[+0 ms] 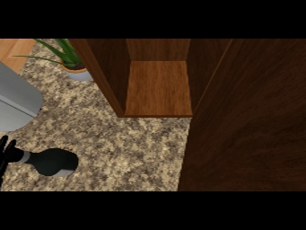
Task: Pick up the wine, place it into the cabinet and close the cabinet
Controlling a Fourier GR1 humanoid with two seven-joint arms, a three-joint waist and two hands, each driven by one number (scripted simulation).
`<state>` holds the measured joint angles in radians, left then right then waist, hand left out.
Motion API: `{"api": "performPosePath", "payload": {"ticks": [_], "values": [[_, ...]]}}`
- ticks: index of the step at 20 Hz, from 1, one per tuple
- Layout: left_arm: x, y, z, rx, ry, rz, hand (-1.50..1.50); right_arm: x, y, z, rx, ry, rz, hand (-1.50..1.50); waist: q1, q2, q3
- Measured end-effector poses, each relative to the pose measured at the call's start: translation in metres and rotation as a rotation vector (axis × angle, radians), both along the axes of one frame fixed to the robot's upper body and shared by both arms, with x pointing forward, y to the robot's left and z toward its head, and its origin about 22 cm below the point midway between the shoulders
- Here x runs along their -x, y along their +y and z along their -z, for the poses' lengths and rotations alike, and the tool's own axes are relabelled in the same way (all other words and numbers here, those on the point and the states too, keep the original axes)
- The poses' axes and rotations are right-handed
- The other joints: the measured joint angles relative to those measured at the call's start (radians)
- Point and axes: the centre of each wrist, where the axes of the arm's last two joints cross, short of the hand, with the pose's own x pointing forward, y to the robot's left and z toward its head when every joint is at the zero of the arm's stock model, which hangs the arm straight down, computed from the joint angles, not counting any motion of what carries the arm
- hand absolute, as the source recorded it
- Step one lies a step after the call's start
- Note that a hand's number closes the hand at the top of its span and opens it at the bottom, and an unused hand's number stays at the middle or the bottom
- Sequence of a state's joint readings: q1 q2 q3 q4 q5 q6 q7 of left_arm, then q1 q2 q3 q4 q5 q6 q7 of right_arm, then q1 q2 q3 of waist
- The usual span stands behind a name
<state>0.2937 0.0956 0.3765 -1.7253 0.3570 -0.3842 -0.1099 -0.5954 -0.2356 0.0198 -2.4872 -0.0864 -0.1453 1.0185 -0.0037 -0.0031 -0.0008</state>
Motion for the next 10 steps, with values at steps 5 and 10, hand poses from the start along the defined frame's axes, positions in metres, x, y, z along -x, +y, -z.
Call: {"api": "performPosePath", "payload": {"ticks": [5, 10], "values": [[-0.001, -0.001, 0.03, 0.004, 0.022, 0.007, -1.5, 0.0, -0.002, 0.0, -0.006, 0.0, 0.011, -1.5, -0.002, 0.0, 0.0], [-0.004, 0.011, 0.05, 0.016, 0.056, 0.006, -1.5, 0.001, -0.001, -0.002, 0.005, -0.006, 0.005, -1.5, -0.003, 0.0, 0.0]]}}
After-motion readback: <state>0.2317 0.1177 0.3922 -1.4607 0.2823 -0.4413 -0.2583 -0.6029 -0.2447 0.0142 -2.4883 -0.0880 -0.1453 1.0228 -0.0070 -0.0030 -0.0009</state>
